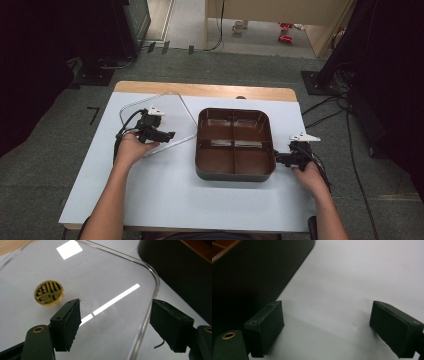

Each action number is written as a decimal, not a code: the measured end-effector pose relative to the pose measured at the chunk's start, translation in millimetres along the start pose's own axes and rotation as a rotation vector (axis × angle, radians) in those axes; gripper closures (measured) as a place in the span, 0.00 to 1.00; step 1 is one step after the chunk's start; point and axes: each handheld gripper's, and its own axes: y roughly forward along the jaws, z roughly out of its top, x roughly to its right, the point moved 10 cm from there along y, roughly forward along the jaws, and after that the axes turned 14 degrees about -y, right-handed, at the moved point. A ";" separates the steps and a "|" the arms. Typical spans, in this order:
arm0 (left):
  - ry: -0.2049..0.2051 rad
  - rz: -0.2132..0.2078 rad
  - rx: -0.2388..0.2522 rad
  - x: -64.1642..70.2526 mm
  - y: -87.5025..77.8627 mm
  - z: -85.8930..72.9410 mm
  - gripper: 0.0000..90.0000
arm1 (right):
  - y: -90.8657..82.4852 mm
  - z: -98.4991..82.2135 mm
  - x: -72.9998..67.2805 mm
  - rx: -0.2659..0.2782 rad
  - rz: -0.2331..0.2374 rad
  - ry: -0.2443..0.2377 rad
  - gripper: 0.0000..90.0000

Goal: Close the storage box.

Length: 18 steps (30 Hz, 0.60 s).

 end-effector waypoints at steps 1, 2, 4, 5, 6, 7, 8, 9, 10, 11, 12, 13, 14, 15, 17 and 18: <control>-0.002 0.004 0.009 -2.8 0.9 3.3 0.28 | 0.0 0.0 0.0 0.000 0.000 0.001 0.13; -0.008 0.003 0.014 -5.3 2.2 6.7 0.28 | 0.0 0.0 0.0 0.000 0.000 0.000 0.13; -0.013 0.020 0.011 -11.0 5.3 12.4 0.29 | 0.0 0.0 0.0 0.000 0.000 0.001 0.13; -0.006 0.032 0.010 -13.4 6.6 14.7 0.28 | 0.0 0.0 0.0 0.000 0.000 0.000 0.13; -0.005 0.037 0.010 -14.9 7.8 17.0 0.29 | 0.0 0.0 0.0 0.000 0.000 0.000 0.13; -0.006 0.043 0.014 -16.5 8.9 19.6 0.29 | 0.0 0.0 0.0 0.000 0.000 0.001 0.13; -0.007 0.043 0.017 -17.6 9.9 21.4 0.29 | 0.0 0.0 0.0 0.000 0.000 0.001 0.13; -0.011 0.040 0.019 -19.5 11.5 24.0 0.29 | 0.0 0.0 0.0 0.000 0.000 0.001 0.13; -0.015 0.042 0.020 -21.2 12.6 25.2 0.29 | 0.0 -0.1 0.0 0.000 0.000 0.001 0.13; -0.023 0.047 0.026 -24.2 14.0 26.9 0.29 | 0.0 -0.1 0.1 0.000 0.000 0.002 0.13; -0.024 0.048 0.027 -25.9 14.9 27.6 0.29 | 0.0 -0.1 0.1 0.000 0.000 0.001 0.13; -0.028 0.049 0.035 -28.8 16.4 28.8 0.29 | 0.0 0.0 0.0 0.000 0.000 0.001 0.13; -0.034 0.053 0.035 -31.7 17.7 29.0 0.29 | 0.0 0.0 0.1 0.000 0.000 0.000 0.13; -0.043 0.058 0.035 -34.2 19.0 29.0 0.29 | 0.0 -0.1 0.0 0.000 0.000 0.001 0.13; -0.048 0.066 0.040 -39.2 21.2 28.7 0.29 | 0.0 -0.1 0.0 0.000 0.000 0.001 0.13; -0.051 0.070 0.040 -41.9 22.6 27.9 0.30 | 0.0 -0.1 0.0 0.000 0.000 0.001 0.13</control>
